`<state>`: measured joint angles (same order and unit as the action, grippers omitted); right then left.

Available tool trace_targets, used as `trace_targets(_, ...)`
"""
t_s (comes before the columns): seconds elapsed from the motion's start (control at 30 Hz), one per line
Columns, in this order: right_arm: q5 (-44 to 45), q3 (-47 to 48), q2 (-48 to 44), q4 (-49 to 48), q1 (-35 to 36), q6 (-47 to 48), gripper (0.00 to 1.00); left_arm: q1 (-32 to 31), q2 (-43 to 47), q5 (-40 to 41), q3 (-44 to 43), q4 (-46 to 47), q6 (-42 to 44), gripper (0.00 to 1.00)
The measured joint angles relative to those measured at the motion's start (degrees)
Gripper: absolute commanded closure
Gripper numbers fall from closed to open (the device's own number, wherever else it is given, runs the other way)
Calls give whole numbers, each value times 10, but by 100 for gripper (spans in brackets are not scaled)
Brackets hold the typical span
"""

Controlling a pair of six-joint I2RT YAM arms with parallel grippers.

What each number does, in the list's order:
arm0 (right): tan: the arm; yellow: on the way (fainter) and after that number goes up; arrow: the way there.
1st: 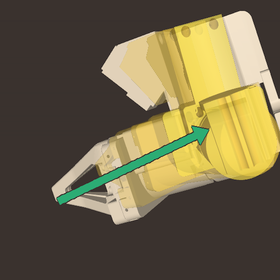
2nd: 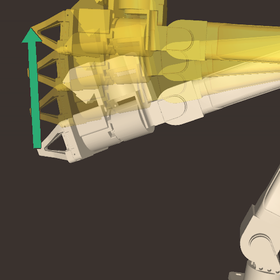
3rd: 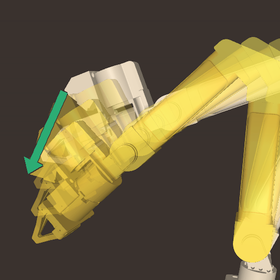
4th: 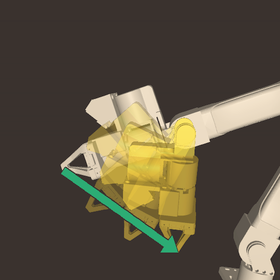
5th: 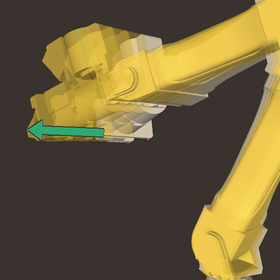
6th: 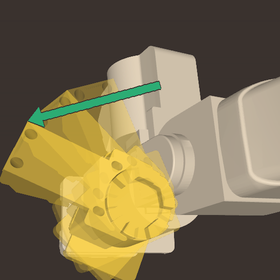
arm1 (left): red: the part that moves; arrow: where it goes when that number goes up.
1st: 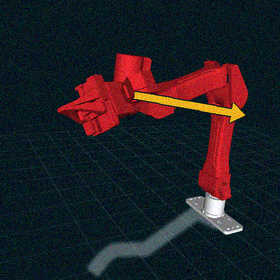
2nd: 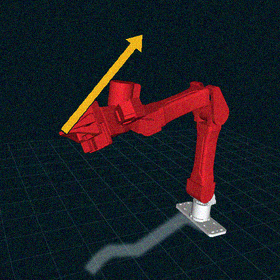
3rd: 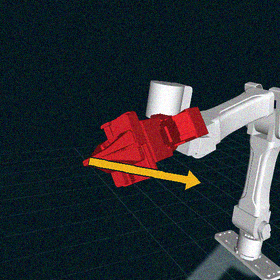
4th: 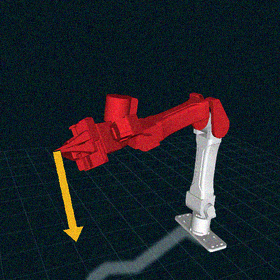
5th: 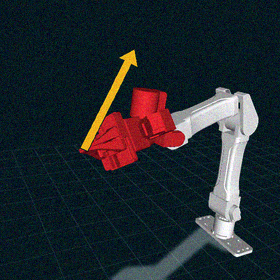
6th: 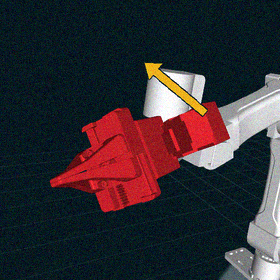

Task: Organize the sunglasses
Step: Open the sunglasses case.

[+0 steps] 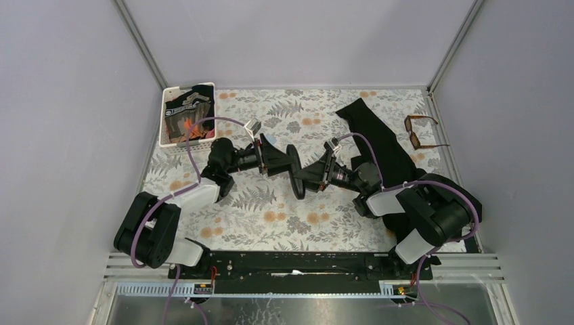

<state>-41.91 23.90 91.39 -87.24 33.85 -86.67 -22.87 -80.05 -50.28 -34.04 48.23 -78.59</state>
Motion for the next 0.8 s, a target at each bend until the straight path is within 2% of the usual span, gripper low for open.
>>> trace_targets(0.03,4,0,0,-5,0,-2,51,0,0,2,0,-5,1,100)
trace_targets(0.13,10,0,3,-5,1,-5,67,1,1,4,0,-10,2,100)
trace_targets(0.27,23,-6,4,-9,3,-13,81,7,3,1,0,-20,12,100)
trace_targets(0.47,59,-19,4,-18,9,-40,90,28,6,-30,0,-23,26,100)
trace_targets(0.8,104,-27,-3,-20,9,-97,93,50,22,-62,7,-12,50,100)
